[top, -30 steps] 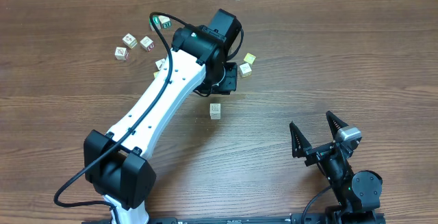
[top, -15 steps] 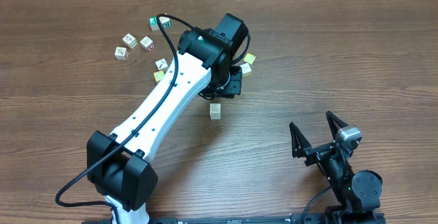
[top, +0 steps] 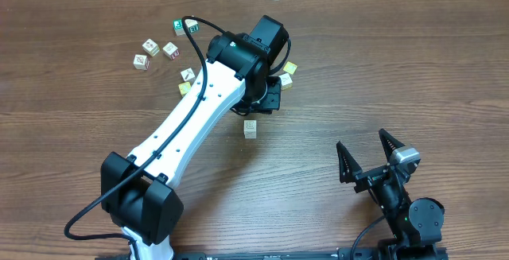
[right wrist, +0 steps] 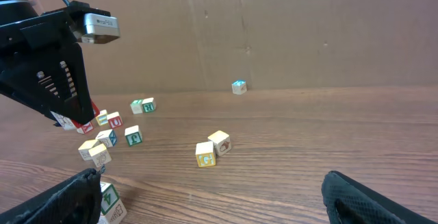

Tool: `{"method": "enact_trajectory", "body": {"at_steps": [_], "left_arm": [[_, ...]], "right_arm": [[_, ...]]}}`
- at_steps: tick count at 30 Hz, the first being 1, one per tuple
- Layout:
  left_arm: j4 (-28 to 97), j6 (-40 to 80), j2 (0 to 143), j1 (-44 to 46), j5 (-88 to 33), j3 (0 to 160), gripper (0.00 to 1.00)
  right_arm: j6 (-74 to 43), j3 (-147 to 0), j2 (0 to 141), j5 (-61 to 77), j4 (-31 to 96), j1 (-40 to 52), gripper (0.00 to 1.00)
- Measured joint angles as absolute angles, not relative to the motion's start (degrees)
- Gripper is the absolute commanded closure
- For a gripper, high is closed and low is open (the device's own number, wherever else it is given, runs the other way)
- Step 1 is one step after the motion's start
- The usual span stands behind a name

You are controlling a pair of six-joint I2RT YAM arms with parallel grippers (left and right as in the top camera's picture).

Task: Form a tower
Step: 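Move the held elephant-picture block over the bow-picture block on the tower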

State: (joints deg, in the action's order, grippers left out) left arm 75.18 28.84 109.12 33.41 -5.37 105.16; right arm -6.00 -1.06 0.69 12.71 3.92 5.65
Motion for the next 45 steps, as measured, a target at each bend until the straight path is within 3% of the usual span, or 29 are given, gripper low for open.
{"method": "enact_trajectory", "body": {"at_steps": [45], "left_arm": [[76.51, 29.91, 109.12, 34.89, -4.91, 105.16, 0.95]], "right_arm": [[-6.00, -1.06, 0.69, 12.69, 3.92, 5.65, 0.00]]}}
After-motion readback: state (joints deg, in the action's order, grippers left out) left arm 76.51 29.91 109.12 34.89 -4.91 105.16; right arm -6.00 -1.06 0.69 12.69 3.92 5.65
